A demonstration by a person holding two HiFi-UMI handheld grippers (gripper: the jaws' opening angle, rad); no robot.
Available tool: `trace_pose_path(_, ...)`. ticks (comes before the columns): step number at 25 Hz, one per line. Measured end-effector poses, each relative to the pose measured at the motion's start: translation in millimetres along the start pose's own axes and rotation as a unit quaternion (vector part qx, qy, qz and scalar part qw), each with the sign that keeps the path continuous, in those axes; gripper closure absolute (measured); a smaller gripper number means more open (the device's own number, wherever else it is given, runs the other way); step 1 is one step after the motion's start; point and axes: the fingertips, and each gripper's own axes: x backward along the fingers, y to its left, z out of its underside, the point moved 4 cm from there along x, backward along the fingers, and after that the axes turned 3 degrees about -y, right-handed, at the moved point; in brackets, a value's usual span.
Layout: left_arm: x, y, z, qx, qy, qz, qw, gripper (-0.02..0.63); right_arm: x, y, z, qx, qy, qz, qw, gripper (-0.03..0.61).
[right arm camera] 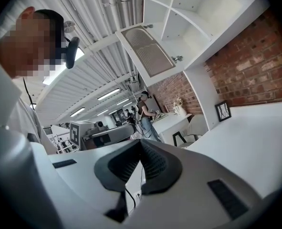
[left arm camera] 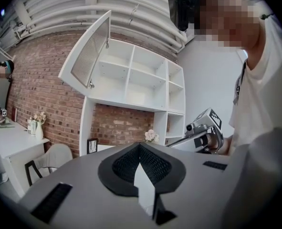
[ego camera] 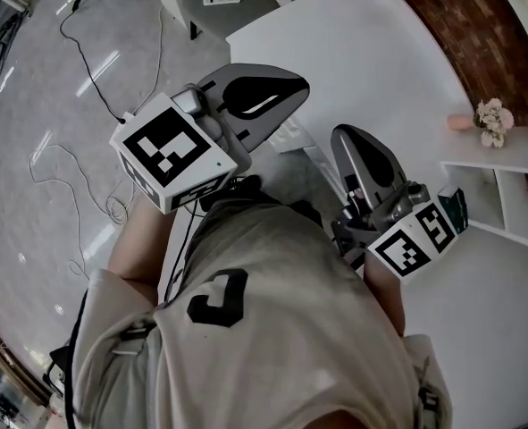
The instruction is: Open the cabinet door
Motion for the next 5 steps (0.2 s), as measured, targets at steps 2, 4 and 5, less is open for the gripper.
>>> trace_pose_path(2, 11, 1, -1, -0.005, -0.004, -0.002, 1.0, 0.597, -3, 9, 2, 0.006, -0.001, -0.002, 1.0, 0.554)
trace_pose_path(4, 20, 1, -3, -0.011, -0.009, -0.002, 0.9999, 0.598, -7, 17, 3, 0.011, -0.002, -0.003, 1.0, 0.554)
trace_pose_path(5, 25, 2, -4, -0.014, -0.011, -0.002, 0.9998, 0.598, -8, 21, 4, 0.014, -0.003, -0.003, 1.0, 0.554)
